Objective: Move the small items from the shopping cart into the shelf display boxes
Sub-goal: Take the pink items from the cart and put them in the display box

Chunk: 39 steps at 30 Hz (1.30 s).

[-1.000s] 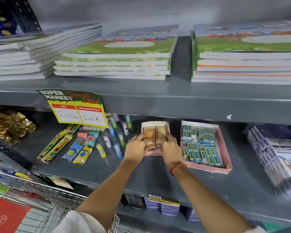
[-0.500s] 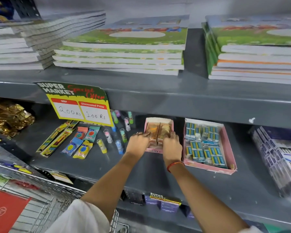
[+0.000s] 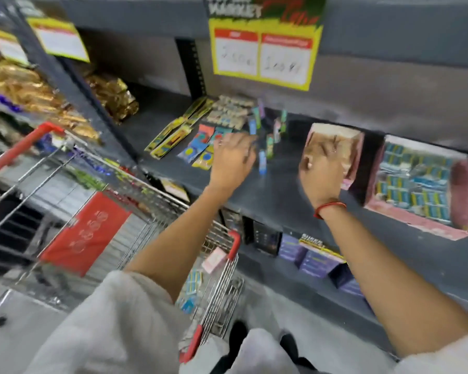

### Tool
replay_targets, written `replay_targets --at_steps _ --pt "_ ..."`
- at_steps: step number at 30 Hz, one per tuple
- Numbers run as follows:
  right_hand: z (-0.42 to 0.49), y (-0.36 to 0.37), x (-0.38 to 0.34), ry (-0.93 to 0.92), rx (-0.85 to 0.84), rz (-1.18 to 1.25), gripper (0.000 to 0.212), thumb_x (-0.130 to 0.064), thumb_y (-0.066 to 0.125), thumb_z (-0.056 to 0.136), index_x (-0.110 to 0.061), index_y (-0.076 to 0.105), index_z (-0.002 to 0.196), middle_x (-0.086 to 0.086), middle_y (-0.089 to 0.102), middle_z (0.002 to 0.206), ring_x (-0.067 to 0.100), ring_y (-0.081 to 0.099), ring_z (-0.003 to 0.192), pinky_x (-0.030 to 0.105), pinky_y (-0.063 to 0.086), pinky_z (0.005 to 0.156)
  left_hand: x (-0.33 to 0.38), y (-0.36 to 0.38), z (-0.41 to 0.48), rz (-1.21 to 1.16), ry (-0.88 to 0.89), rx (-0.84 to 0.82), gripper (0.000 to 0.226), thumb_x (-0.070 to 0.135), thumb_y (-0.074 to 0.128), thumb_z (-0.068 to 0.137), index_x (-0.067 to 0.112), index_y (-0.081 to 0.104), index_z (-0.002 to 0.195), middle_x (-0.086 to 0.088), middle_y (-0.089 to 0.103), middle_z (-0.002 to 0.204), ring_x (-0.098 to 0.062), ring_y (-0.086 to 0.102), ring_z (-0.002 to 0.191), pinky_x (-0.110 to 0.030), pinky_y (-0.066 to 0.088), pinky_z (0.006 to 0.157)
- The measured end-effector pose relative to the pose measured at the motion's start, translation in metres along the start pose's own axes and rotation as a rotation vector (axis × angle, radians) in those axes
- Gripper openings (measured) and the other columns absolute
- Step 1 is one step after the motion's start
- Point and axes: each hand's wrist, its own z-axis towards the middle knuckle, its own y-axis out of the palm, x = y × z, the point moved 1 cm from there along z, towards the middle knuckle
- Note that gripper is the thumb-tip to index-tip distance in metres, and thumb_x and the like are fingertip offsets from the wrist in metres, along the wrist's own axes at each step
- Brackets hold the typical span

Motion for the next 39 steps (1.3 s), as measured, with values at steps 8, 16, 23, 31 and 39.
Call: replay_targets --at_steps 8,16,23,31,39 --pt "-0.082 0.061 -0.134 -0.534 -0.173 0.298 0.016 0.002 0.066 0.070 -0.002 0.068 0.085 0.016 0.067 0.088 0.035 0.063 0.085 0.037 0.056 0.072 -0.133 -0.066 -0.147 0.122 -0.367 0.100 0.027 0.019 0.056 0.085 0.008 0.065 0.108 -0.012 0.068 0.104 -0.032 0.060 0.097 -0.039 0.043 0.081" --pt "-0.160 0.158 -0.166 -0.723 -0.798 0.123 0.023 -0.012 0.053 0.088 -0.005 0.064 0.108 0.009 0.062 0.112 0.025 0.051 0.112 0.037 0.052 0.088 -0.185 -0.044 -0.289 0.063 -1.083 -0.245 0.046 0.025 0.059 0.087 0.010 0.050 0.130 -0.013 0.055 0.129 -0.030 0.051 0.117 -0.042 0.043 0.098" --pt "-0.186 0.227 -0.159 -0.529 -1.120 -0.085 0.023 -0.017 0.064 0.087 -0.007 0.063 0.108 0.012 0.059 0.117 0.029 0.057 0.108 0.044 0.054 0.089 -0.212 -0.002 -0.354 0.095 -1.317 -0.637 0.060 0.025 0.067 0.082 0.010 0.042 0.134 -0.017 0.039 0.142 -0.033 0.049 0.122 -0.048 0.047 0.099" --pt "-0.222 0.295 -0.152 -0.630 -1.316 -0.253 0.032 -0.003 0.059 0.086 -0.006 0.057 0.118 0.017 0.057 0.125 0.031 0.050 0.120 0.038 0.049 0.093 -0.237 0.051 -0.377 0.127 -1.279 -0.857 0.055 0.019 0.068 0.082 0.005 0.044 0.130 -0.018 0.038 0.139 -0.034 0.052 0.115 -0.045 0.050 0.088" --pt "-0.257 0.355 -0.126 -0.752 -1.333 -0.498 0.037 -0.003 0.060 0.087 -0.008 0.052 0.123 0.014 0.049 0.132 0.029 0.046 0.119 0.038 0.046 0.093 -0.265 0.099 -0.413 0.153 -1.310 -0.986 0.081 0.009 0.077 0.073 0.011 0.029 0.139 -0.017 0.038 0.140 -0.034 0.041 0.127 -0.047 0.045 0.097"
